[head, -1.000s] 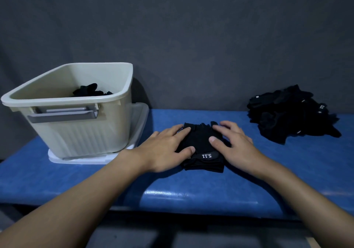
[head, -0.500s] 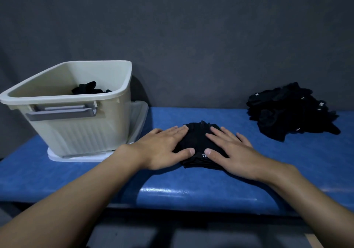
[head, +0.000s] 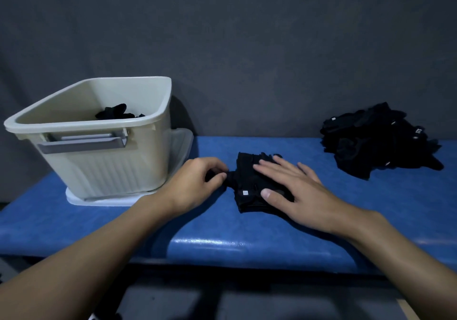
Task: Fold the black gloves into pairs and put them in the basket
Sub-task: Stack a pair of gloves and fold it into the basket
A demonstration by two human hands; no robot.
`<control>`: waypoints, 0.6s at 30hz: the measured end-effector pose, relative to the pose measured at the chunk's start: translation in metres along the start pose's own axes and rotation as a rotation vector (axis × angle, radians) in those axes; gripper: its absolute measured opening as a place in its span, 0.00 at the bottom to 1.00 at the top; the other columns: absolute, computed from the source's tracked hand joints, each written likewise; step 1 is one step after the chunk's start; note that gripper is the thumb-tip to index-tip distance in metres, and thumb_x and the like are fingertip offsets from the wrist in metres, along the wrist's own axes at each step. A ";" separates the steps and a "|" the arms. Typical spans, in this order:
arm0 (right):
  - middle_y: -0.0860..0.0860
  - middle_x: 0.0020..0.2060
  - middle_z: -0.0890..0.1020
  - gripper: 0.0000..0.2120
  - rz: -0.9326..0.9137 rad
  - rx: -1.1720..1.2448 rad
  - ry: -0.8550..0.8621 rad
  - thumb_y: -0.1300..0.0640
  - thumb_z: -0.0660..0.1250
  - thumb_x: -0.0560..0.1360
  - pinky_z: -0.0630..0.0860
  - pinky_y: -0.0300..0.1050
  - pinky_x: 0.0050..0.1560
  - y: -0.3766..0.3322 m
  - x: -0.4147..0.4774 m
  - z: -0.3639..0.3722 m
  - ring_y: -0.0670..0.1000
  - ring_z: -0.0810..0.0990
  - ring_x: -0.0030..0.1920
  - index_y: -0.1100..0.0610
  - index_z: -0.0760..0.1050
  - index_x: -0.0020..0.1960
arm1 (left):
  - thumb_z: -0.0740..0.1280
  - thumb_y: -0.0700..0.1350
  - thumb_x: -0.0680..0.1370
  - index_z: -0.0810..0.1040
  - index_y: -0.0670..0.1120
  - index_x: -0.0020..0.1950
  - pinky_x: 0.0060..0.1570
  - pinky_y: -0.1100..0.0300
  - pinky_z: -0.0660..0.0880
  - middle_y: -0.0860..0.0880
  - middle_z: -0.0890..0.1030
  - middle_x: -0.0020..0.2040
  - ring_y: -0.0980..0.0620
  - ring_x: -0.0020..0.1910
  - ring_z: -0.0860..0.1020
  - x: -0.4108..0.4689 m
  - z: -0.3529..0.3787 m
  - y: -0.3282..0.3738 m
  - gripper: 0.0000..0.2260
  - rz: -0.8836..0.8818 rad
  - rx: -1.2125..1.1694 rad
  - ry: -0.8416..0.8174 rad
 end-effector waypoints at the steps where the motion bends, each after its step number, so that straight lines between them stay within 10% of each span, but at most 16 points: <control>1: 0.34 0.77 0.54 0.33 0.005 -0.021 -0.034 0.26 0.43 0.72 0.39 0.54 0.77 0.000 0.000 0.003 0.35 0.42 0.76 0.33 0.53 0.75 | 0.69 0.42 0.79 0.83 0.48 0.50 0.52 0.54 0.78 0.56 0.84 0.44 0.60 0.45 0.81 0.001 0.000 -0.001 0.04 -0.006 -0.027 0.030; 18: 0.35 0.77 0.51 0.31 0.050 -0.066 -0.140 0.29 0.46 0.74 0.39 0.55 0.77 0.002 -0.003 0.009 0.37 0.42 0.77 0.33 0.54 0.76 | 0.68 0.37 0.78 0.83 0.44 0.52 0.51 0.64 0.75 0.52 0.82 0.47 0.54 0.48 0.81 0.007 -0.002 0.008 0.06 0.014 0.012 0.184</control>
Point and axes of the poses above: each hand's wrist, its own x-axis towards the middle knuckle, its own z-axis out of the palm, y = z × x, the point moved 5 cm from there along x, towards the middle knuckle
